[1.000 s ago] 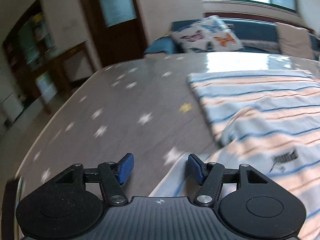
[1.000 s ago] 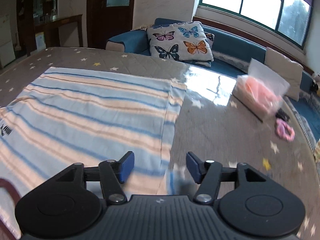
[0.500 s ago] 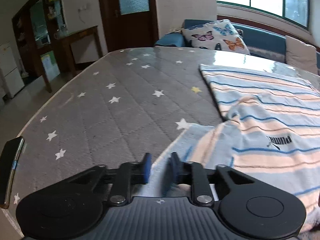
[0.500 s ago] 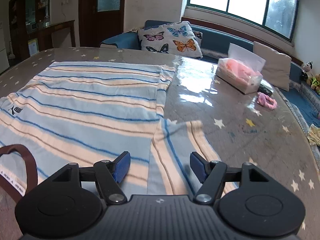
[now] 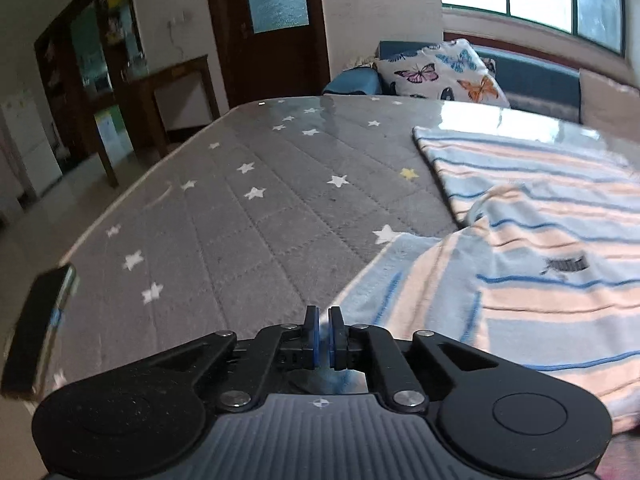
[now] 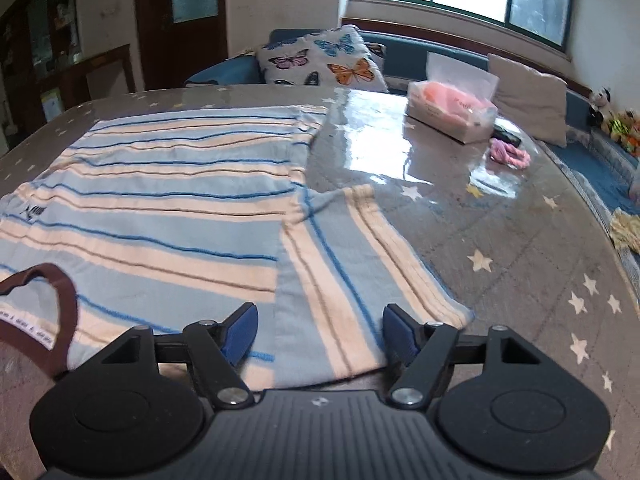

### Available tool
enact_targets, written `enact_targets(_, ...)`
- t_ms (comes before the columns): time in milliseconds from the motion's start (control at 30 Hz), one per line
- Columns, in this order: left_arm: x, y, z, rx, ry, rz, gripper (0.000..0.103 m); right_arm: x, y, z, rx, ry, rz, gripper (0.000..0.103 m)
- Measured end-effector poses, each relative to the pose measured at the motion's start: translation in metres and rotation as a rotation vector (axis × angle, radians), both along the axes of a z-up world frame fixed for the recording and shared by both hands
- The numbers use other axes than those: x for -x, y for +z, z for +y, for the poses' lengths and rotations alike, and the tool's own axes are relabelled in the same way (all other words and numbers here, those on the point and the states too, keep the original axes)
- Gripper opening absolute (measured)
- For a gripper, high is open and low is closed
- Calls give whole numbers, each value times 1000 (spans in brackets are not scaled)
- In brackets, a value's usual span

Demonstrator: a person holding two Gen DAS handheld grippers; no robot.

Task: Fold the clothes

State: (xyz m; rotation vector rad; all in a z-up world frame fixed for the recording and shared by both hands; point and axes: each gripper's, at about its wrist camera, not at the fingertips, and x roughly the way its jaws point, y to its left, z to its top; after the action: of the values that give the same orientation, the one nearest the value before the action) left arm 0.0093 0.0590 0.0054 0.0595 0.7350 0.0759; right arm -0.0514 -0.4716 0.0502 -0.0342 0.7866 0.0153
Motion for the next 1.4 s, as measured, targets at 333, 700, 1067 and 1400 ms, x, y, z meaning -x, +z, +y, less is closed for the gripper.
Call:
enact_targets(333,8,-2,-9,68,-33,27,36,-4,18,86,-134,442,14,49)
enact_targets(700,15,-3,-8,48,-12,9,0,-3,13,203,-96,853,-25,45)
enact_targets(1067,24,5,10,39,97,-40,0,2,6,220,-115,909,3,7)
enact_targets(1400,21,1,-2,10,62,-23,26,2,0,216,-125,932,28,16)
